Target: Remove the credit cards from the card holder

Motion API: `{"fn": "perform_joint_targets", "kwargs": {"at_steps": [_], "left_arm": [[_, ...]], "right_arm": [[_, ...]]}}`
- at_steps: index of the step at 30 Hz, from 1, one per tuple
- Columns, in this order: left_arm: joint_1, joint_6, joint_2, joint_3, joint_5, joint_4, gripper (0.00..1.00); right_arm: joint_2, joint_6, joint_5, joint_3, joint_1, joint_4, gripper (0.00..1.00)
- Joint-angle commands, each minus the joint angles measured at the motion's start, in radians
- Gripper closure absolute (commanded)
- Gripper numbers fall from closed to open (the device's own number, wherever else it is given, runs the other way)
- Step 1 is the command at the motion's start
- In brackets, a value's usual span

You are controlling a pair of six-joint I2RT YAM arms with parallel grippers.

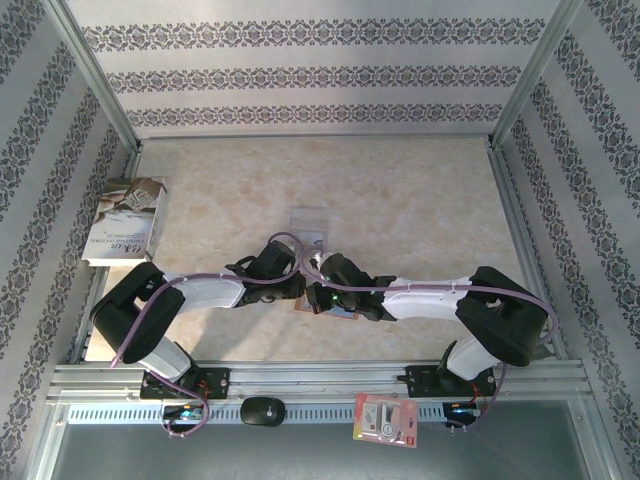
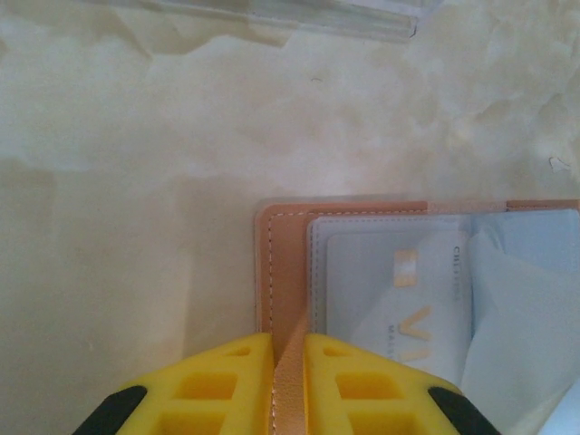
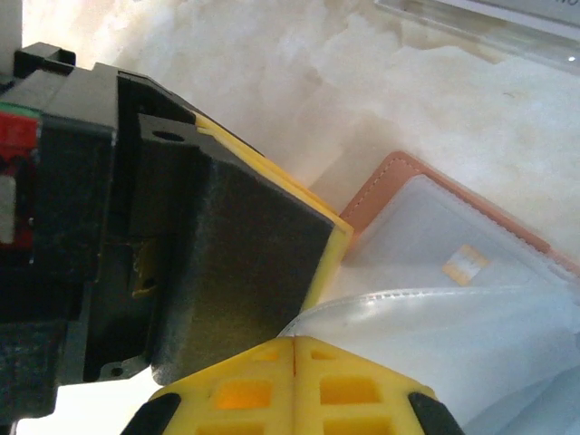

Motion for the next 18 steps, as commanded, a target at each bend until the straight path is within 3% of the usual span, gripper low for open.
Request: {"fn": "perform_joint_targets", "kwargs": {"at_steps": [1,8,18], "left_arm": [[-0.02,0.023,0.027,-0.004,0.021,-0.086,0.83],[-0.021,0.002,0.021,-0.036,0.03,-0.054,0.85],[-0.022,0.003,0.018,-0.04,0.032,-0.043,0.87]], "right_arm": [[-0.047,0.044,0.058,-0.023,-0.005,0.023,1.0],[-0.129,0.086,0.148,-0.065,-0.005,-0.095,1.0],[-0.202,0.223,0.307,-0.069,-0.017,-0.395,0.9]]}}
